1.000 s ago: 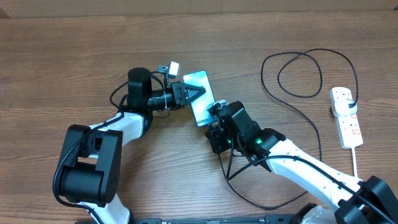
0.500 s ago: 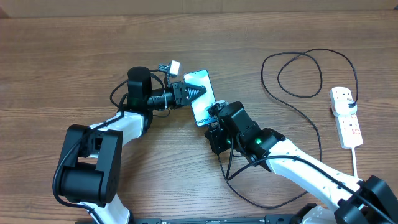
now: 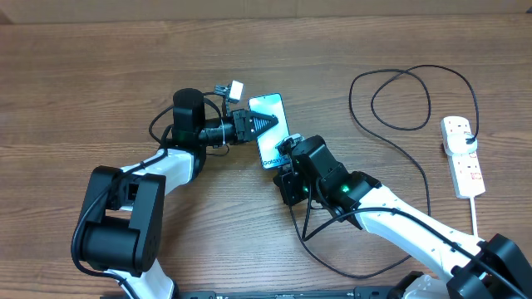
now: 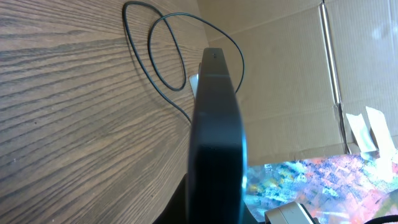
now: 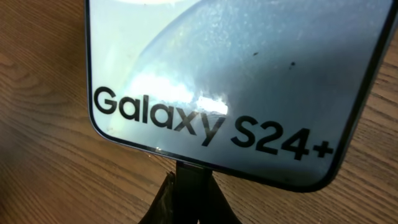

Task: Plug charger to phone and switch on socket
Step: 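Push the plug into the phone's port with the right gripper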

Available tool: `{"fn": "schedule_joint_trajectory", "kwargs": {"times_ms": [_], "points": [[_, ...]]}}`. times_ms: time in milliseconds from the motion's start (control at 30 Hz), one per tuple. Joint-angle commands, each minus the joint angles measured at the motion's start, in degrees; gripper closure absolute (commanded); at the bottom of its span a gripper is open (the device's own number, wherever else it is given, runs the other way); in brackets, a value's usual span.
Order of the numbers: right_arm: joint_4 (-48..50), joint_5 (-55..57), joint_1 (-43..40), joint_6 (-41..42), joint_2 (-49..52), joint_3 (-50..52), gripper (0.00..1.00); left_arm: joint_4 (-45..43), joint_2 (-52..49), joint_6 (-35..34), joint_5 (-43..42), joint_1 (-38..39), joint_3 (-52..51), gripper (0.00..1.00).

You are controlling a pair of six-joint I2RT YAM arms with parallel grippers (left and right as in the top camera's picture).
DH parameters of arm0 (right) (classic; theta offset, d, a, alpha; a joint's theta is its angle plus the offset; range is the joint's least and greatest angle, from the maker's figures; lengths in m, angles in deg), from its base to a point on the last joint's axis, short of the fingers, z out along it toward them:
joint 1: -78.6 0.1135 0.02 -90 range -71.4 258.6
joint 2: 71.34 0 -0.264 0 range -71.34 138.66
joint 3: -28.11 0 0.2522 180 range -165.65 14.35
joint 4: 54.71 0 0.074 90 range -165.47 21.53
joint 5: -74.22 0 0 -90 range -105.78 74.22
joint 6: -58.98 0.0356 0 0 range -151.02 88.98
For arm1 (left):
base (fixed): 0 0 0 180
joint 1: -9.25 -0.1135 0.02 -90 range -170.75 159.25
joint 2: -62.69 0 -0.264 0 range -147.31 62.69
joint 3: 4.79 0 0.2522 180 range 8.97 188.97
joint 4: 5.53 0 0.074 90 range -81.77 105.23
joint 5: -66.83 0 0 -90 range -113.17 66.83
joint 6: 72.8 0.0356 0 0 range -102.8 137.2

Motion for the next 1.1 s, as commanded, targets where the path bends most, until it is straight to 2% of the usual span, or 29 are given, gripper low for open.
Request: {"fn": "schedule_joint_trajectory", "kwargs": {"times_ms": [0, 700, 733, 800, 900, 1067], "points": [[4.9, 1.5, -0.1, -0.2, -0.5, -4.4, 0.96, 0.9, -0.2, 1.1, -7.2, 3.8, -0.7, 0.96], [6.5, -0.1, -2.8, 2.0, -0.5, -4.6, 0.95, 0.9, -0.2, 2.1, -6.9, 4.0, -0.7, 0.96], [5.8, -0.1, -2.8, 2.2, -0.5, -4.6, 0.91, 0.9, -0.2, 2.1, -6.9, 4.0, -0.7, 0.96], [4.2, -0.1, -2.8, 3.0, -0.6, -4.6, 0.75, 0.9, -0.2, 2.1, -6.4, 4.0, -0.7, 0.96], [1.4, -0.1, -2.8, 3.0, -1.0, -4.6, 0.69, 0.9, -0.2, 1.9, -4.8, 3.6, -0.7, 0.96], [-2.3, 0.7, -2.9, 2.9, -4.2, -4.7, 0.46, 3.9, -0.2, 2.0, 2.4, 3.7, -0.7, 0.96]]}}
